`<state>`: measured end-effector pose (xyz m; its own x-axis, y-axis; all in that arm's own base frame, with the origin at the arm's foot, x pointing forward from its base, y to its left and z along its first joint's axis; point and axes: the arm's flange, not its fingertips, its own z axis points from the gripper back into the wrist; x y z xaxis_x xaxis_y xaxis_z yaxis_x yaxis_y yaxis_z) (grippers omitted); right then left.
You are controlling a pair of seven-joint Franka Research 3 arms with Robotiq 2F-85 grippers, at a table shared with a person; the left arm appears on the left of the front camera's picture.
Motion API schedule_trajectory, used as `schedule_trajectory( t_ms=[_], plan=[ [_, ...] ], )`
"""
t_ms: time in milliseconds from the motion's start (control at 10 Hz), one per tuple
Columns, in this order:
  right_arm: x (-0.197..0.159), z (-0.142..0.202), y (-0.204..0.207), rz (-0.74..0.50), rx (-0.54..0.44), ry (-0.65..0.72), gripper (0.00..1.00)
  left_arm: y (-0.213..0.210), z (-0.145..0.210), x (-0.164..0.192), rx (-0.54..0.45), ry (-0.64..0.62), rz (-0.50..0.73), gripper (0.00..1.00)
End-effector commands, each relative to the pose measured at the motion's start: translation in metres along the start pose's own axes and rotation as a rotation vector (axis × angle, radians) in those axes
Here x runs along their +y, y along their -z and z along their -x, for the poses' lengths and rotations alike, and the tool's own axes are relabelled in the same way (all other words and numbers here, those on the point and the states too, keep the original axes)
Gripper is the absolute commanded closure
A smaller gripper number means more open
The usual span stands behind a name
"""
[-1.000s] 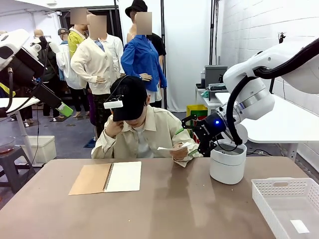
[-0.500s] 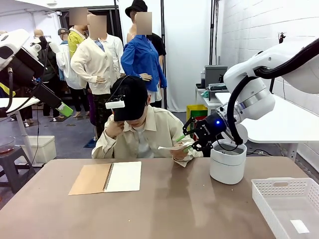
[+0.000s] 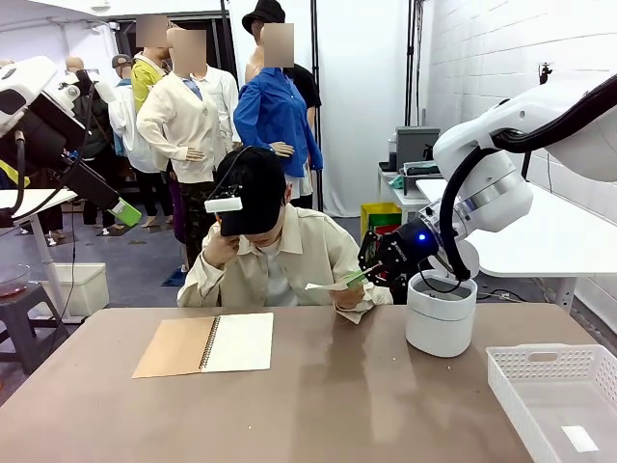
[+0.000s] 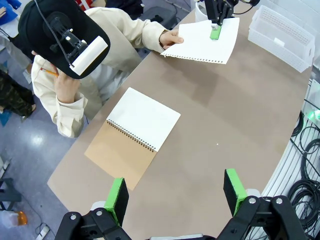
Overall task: Sort the paper based on its condition.
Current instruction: If a person hands you a paper, place it in the Organizing basket , and if it's crumpled, put it in the Trash can.
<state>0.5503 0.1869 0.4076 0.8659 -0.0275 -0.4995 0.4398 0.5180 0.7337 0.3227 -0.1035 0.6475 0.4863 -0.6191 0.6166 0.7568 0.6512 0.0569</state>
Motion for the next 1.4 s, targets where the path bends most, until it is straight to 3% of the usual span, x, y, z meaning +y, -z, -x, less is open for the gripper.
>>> schedule_trajectory(
  t_ms=[0,300,500,1000,1300],
  plan=[
    [0.000,0.002,-0.004,0.006,0.030,-0.002,1.00,0.000,0.000,0.000,-0.001,0.000,0.001,0.00],
    [0.002,0.009,-0.007,0.002,0.036,-0.036,1.00,0.000,0.000,0.000,-0.001,0.000,0.001,0.00],
    [0.018,0.034,-0.019,0.003,-0.008,-0.134,1.00,0.000,0.000,0.000,-0.001,0.000,0.001,0.00],
    [0.046,0.159,-0.068,0.219,-0.150,-0.515,1.00,0.000,0.000,0.000,-0.001,0.000,0.001,0.00],
    [0.035,0.235,-0.108,0.477,-0.367,-0.727,1.00,0.000,0.000,0.000,-0.001,0.000,0.001,0.00]
  ],
)
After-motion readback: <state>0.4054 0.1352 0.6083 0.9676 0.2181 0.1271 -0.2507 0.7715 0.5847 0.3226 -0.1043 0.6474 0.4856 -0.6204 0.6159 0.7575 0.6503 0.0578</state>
